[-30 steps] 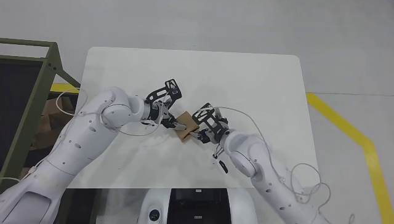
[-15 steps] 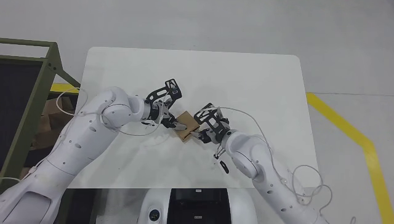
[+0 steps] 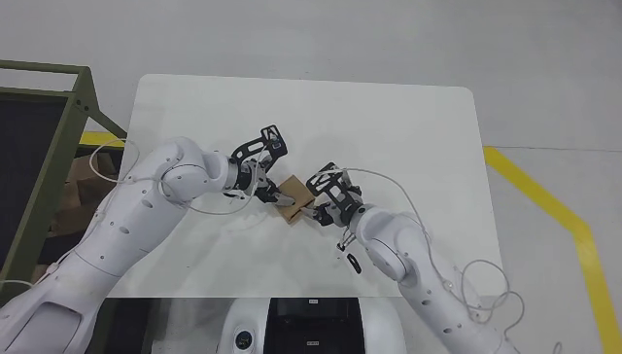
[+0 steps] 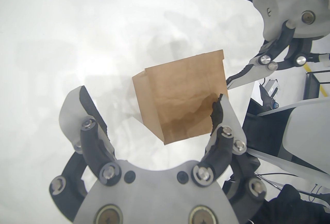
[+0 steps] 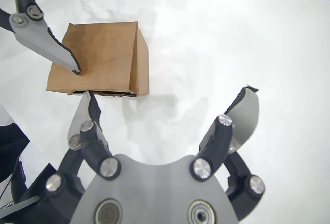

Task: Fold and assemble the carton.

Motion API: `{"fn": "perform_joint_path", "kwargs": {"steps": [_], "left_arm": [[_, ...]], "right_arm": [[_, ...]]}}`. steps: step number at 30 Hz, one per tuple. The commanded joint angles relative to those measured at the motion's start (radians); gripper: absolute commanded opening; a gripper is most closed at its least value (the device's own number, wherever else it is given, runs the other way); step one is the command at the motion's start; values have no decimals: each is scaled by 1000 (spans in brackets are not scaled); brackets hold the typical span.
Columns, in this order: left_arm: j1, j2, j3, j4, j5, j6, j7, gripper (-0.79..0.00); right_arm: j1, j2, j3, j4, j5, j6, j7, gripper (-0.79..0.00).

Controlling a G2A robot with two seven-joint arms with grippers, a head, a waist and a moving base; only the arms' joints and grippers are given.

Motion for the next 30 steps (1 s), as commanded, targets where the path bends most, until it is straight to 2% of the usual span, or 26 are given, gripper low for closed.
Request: {"fn": "perform_joint_path", "kwargs": {"steps": [1,30], "left_arm": [[0,0,0,0,0,0,0,0],[-11,-9,17,15,8,5,-12,0]], "right_arm": [[-3,0,2,-3,-1,0,-6,0],[-5,1,6,2,5,-10,-3,0]]}}
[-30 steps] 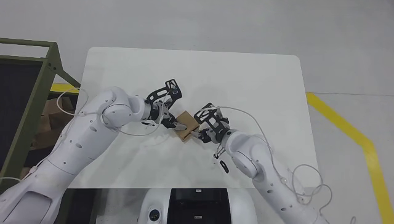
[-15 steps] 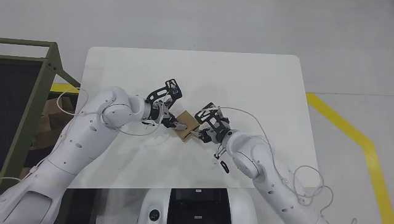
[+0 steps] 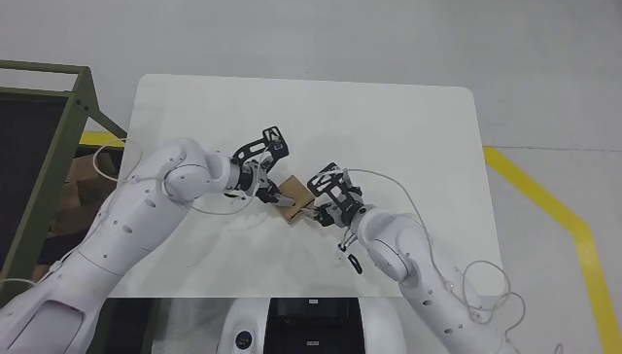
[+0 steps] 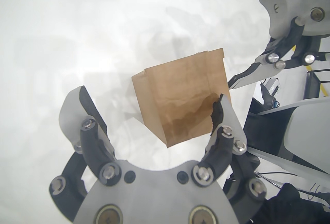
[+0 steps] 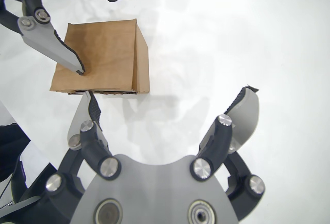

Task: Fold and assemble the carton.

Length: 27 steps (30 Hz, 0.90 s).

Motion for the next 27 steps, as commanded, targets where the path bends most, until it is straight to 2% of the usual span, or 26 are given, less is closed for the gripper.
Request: {"fn": "perform_joint_path", "kwargs": {"steps": [1,14,21,27], "left_arm": [[-2,-1,2,3,-1,-1,-1,0],[-11,-6,8,11,-3,3,-3,0],[-12,-7,8,10,-5,3,-4,0],[-12,-7,8,12,-5,1,-4,0]], "right_arm": [[-1,0,0,-1,-1,1,-2,0],[-16,3,5,-22,2,-16,-34,0],[-22,-1,1,-25,-7,31,-77,0],[-3,-5,-13,0,-18,41,-41,0]]}}
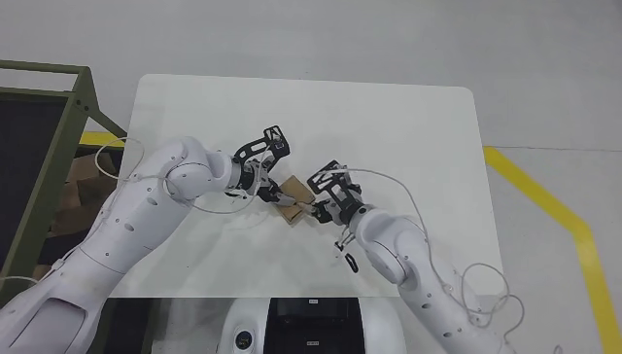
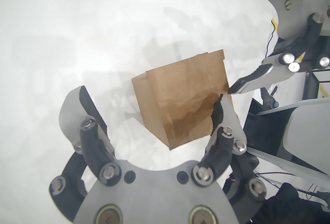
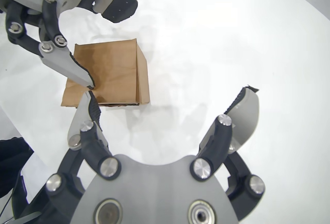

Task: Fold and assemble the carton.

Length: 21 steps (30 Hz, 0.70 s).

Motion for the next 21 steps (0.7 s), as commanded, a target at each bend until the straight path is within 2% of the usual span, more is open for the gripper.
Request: {"fn": "perform_joint_path", "kwargs": {"steps": [1,12,21], "left_arm": [[0,0,0,1,0,-1,0,0],[3,0,-4,2,2,-1,2,0],[31,10,-49,-12,5,6,45,0]], "right_arm": [[7,-1,-6,7,-6,3,15,0],[25,-8,-21,24,-4,4,28,0],[14,-9,-23,16,-3,1,-10,0]]}}
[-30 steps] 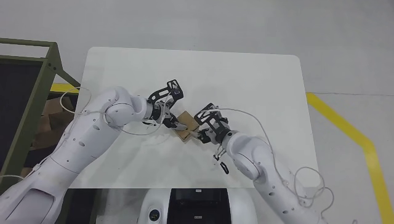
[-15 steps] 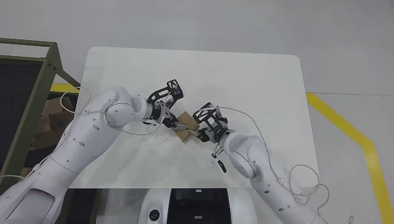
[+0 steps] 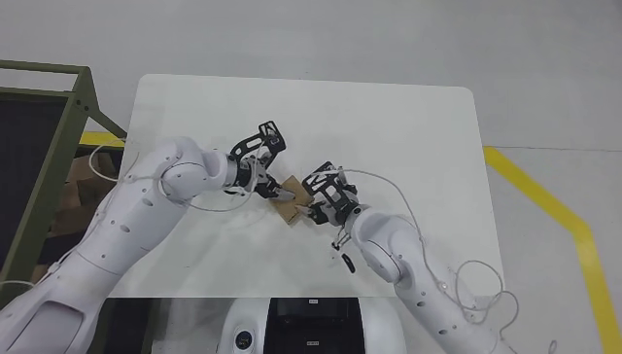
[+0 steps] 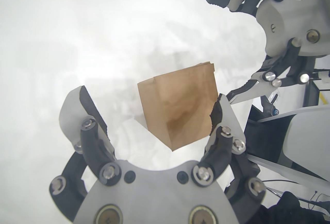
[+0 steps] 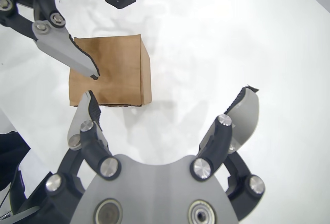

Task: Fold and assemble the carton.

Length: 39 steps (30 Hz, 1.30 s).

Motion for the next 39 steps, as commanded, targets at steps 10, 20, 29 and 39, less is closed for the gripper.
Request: {"fn": "perform_joint_path", "kwargs": {"steps": [10,20,29,39], "left_arm": [[41,15,-54,4,-9,-10,8,0],[60,21,-76,-9,-11,-9,15,0],[102,36,-153,-22,-20,-14,75,0],[125,44,-180,-41,-5,-26,83,0]], "right_arm": [[42,-12,-40,40,-17,0,59,0],[28,-14,-35,11,-29,24,21,0],[-77,3,7,-73,-52,9,-132,0],[-80,3,6,-65,-63,11,-142,0]]}}
